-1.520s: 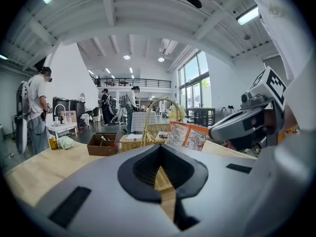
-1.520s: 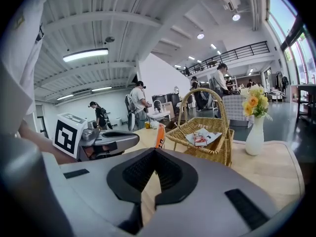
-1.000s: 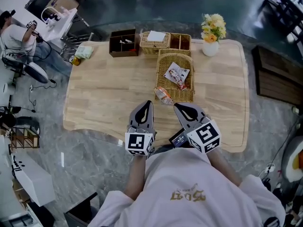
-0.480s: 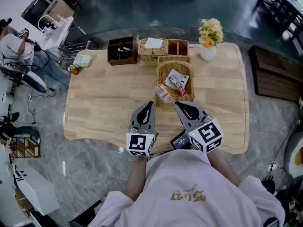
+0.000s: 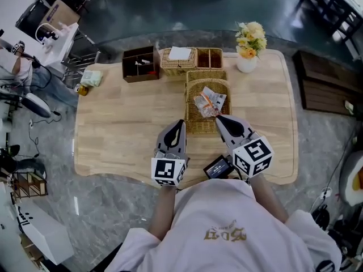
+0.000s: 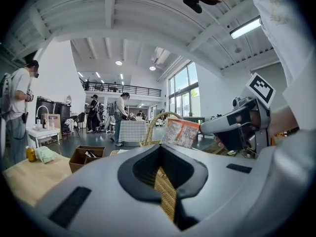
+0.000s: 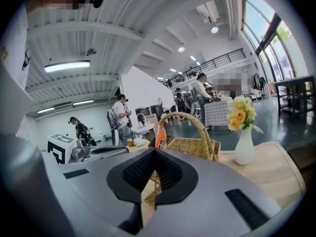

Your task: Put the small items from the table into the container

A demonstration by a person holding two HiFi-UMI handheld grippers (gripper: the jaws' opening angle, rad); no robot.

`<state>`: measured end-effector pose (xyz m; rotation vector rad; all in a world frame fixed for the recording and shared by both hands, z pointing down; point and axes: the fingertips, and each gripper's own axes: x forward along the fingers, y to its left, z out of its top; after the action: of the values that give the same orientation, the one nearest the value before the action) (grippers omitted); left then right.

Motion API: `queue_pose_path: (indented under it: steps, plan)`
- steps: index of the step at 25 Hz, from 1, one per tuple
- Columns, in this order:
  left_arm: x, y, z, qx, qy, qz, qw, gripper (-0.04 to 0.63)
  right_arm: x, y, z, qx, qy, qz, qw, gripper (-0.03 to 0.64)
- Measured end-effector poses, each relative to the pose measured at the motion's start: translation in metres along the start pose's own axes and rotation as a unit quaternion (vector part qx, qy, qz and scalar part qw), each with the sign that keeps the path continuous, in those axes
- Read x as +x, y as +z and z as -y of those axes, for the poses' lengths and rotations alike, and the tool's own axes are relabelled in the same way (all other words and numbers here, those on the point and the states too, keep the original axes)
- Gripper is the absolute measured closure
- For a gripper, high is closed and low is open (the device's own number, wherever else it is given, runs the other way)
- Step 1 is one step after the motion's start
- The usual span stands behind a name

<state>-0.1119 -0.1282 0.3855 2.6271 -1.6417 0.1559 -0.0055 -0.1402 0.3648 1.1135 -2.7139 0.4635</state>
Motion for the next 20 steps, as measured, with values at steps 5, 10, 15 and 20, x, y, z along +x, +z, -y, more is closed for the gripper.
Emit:
queue_pose_path:
  steps: [5,10,15,20]
  plan:
    - [0.003,-0.007,-0.011,-0.008,0.003,-0.006,1.0,0.601,0.015,-0.013,0.018,0.032,-0.019,-0.016,0.999,0.598]
    - [0.006,-0.011,-0.017,-0.019,0.006,-0.01,0.9998,0.601,0.02,-0.026,0.031,0.046,-0.04,-0.046,0.997,0.597]
    - [0.011,-0.011,-0.012,-0.018,0.001,-0.009,0.9998,0.601,0.019,-0.031,0.034,0.041,-0.044,-0.054,0.997,0.594]
    - [0.011,-0.008,-0.007,-0.012,0.003,-0.01,0.9999,0.601,0.015,-0.03,0.035,0.042,-0.045,-0.047,0.997,0.592]
